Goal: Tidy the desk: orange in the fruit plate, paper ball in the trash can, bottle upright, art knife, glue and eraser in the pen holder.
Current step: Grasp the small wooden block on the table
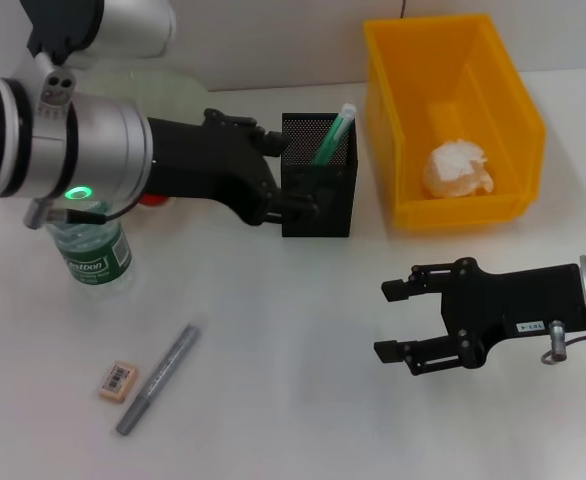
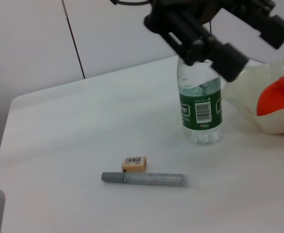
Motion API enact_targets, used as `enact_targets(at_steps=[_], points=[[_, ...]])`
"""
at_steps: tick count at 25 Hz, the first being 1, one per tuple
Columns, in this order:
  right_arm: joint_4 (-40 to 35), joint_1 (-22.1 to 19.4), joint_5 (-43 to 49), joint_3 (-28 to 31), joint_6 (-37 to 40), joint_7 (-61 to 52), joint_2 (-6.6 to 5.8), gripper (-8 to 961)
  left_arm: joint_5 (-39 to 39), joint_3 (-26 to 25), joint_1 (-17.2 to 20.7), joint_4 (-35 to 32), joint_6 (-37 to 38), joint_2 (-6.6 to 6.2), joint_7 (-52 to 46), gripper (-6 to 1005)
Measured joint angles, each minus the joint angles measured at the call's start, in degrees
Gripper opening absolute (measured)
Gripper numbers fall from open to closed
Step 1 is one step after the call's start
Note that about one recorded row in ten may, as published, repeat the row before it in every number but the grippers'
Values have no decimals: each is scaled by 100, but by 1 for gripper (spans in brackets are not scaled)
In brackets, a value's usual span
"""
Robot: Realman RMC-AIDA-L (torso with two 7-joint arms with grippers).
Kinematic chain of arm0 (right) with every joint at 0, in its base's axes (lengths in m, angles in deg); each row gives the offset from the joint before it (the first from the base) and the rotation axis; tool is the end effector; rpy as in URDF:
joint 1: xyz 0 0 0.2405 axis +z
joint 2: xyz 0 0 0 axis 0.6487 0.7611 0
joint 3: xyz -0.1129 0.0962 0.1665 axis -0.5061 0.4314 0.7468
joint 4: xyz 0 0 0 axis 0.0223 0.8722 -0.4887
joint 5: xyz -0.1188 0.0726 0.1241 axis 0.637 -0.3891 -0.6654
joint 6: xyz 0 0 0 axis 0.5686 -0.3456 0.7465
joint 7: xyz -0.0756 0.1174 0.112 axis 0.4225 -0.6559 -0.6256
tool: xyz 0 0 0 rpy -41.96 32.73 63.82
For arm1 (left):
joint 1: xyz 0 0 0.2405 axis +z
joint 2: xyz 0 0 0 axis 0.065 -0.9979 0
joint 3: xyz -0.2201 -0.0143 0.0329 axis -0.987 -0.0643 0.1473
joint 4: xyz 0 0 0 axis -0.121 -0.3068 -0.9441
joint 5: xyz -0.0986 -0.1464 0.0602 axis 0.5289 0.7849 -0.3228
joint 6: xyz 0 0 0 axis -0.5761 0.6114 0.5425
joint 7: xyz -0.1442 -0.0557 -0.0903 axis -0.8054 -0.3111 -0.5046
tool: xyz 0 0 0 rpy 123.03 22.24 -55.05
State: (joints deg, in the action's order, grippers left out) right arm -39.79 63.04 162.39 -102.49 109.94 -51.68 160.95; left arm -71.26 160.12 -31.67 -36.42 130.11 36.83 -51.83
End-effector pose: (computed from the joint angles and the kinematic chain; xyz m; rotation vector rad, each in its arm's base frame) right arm 0.2184 0.2764 -0.0252 -2.8950 0.4358 0.4817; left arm -0.0776 0.3229 -0.0281 -2.7753 -0.3219 -0.1924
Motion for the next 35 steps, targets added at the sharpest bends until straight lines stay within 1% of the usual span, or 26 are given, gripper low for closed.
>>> enact_targets(at_steps=[4,6,7,9,11,12,13,14,18,19,20,28,29,35], points=[[0,7,0,2,-1,0,0,766,-281,-96,0,-432,519,3,-342,779],[0,7,0,6,-1,0,0,766,-338,-104,0,-520,614,2,-416,779],[0,7,0,6,-1,0,0,766,-479,-115,1,-676,772,2,-559,779],[0,7,0,9,-1,-1,0,766,-621,-127,2,-775,907,2,-700,779],[0,7,0,9,-1,-1,0,766,-621,-127,2,-775,907,2,-700,779],[0,7,0,10,-1,0,0,766,-805,-151,1,-874,1060,8,-892,779],[2,7,0,10,-1,-1,0,766,-805,-151,1,-874,1060,8,-892,779],[23,3,0,9,-1,-1,0,766,-1251,-224,-3,-921,1474,8,-1294,779],[56,-1,-2,9,-1,0,0,766,-1306,-232,-2,-921,1517,9,-1339,779],[59,-1,-3,9,0,0,0,766,-1603,-241,17,-920,1689,13,-1530,779],[59,-1,-3,9,0,0,0,766,-1723,-241,38,-905,1756,13,-1586,779],[77,32,-9,2,0,0,0,766,-2118,-209,157,-864,2049,12,-1571,780],[78,41,-10,-1,0,0,0,766,-2295,-164,181,-854,2142,12,-1466,780],[79,57,-10,-4,0,0,0,766,-2392,-119,212,-847,2195,12,-1257,780]])
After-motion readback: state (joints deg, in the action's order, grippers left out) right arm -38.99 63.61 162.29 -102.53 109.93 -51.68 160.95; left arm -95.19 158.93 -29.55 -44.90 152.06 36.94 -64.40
